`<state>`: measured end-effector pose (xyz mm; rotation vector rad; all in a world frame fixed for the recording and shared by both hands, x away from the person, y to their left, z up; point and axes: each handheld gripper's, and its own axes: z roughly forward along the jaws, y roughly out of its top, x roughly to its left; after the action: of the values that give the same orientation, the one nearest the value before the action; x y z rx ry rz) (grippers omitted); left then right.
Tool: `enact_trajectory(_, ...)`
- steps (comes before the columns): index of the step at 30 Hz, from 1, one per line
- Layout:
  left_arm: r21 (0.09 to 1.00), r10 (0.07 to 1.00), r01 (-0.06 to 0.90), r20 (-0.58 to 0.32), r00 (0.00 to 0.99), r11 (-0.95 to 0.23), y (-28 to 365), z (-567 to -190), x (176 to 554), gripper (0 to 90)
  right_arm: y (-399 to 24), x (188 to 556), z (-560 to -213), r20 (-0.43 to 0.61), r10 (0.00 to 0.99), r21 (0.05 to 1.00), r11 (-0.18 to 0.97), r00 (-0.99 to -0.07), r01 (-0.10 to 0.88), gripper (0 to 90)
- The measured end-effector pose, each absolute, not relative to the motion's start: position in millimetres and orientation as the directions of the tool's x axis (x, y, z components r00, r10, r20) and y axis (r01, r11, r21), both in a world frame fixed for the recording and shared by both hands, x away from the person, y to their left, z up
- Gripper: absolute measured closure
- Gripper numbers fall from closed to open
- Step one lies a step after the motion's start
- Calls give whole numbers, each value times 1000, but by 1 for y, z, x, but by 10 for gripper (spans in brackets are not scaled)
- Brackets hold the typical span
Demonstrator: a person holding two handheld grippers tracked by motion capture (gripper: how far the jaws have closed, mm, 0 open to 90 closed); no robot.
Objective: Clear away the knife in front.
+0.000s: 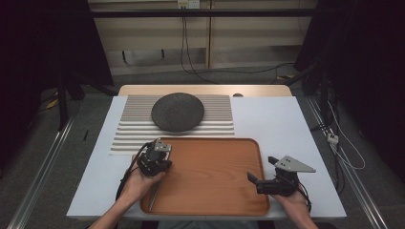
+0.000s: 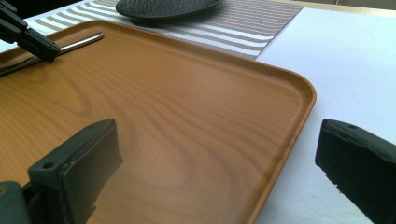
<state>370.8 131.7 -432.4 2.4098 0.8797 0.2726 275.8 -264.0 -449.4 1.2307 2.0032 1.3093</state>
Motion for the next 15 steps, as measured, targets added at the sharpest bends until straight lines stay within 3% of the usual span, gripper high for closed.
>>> enact_trajectory(15,545,641,533,13,767,-648,137,-431,374,900,-263,277,-450,102,858,886,152,-503,438,0)
